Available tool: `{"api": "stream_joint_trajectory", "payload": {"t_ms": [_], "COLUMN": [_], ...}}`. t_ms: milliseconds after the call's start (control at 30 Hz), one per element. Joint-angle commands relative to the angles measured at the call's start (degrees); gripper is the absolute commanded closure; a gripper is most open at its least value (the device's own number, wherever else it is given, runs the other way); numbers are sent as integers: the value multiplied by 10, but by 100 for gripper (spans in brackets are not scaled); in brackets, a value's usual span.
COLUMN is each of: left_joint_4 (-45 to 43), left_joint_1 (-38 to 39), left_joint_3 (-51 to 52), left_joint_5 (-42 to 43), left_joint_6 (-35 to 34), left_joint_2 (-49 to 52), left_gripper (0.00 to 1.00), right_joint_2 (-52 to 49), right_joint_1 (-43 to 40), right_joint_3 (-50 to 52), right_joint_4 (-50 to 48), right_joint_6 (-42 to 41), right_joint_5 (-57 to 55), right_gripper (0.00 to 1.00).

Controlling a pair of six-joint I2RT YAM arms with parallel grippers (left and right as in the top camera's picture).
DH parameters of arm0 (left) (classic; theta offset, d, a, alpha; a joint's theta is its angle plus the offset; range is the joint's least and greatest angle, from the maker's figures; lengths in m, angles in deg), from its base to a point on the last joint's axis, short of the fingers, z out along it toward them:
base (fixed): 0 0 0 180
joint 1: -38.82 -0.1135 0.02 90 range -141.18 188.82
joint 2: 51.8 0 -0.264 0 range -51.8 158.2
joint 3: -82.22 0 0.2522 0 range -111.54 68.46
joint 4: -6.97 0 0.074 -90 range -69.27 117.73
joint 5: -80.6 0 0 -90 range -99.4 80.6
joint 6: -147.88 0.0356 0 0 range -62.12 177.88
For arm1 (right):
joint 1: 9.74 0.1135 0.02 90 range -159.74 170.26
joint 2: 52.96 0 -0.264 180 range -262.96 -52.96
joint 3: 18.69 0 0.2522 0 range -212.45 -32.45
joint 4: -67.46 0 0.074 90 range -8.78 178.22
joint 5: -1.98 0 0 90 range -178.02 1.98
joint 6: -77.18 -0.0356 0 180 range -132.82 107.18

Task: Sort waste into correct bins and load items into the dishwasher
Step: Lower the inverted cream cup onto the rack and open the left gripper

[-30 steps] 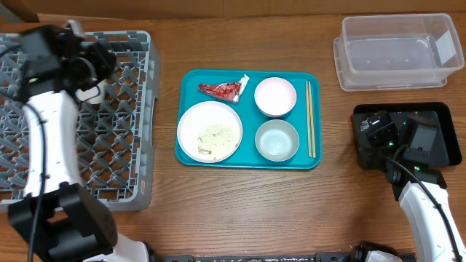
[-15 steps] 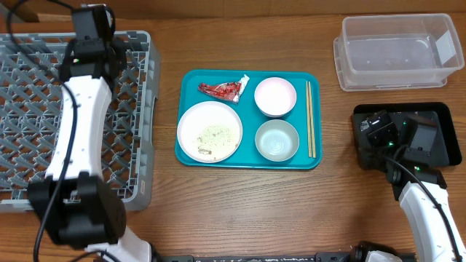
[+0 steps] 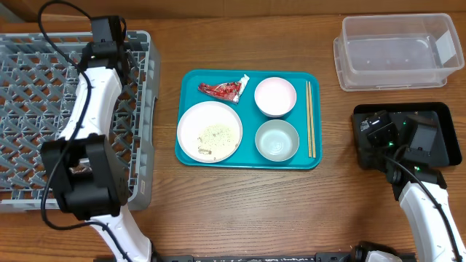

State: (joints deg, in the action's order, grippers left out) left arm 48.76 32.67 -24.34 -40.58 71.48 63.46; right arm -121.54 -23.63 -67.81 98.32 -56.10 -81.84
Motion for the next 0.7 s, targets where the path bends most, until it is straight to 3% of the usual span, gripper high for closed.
{"api": "stream_joint_trajectory", "payload": {"t_ms": [0,400,667], "left_joint_4": [-20,-60,1], "left_joint_1": [-4,-20,-35], "left_joint_3": [-7,-7,-7], "left_joint_5": [-23,-39,-49], "left_joint_6": [30,32,31], "left_joint_2": [31,54,54], "left_gripper": [96,96,96], "right_joint_2": [6,6,6], "right_joint_1": [-1,-1,-1], "right_joint_3": [-14,-14,-14], "right_joint_4": [-3,-3,-3], "right_joint_6": [0,0,0], "right_joint_5": [1,1,1], "right_gripper": [0,0,0]}}
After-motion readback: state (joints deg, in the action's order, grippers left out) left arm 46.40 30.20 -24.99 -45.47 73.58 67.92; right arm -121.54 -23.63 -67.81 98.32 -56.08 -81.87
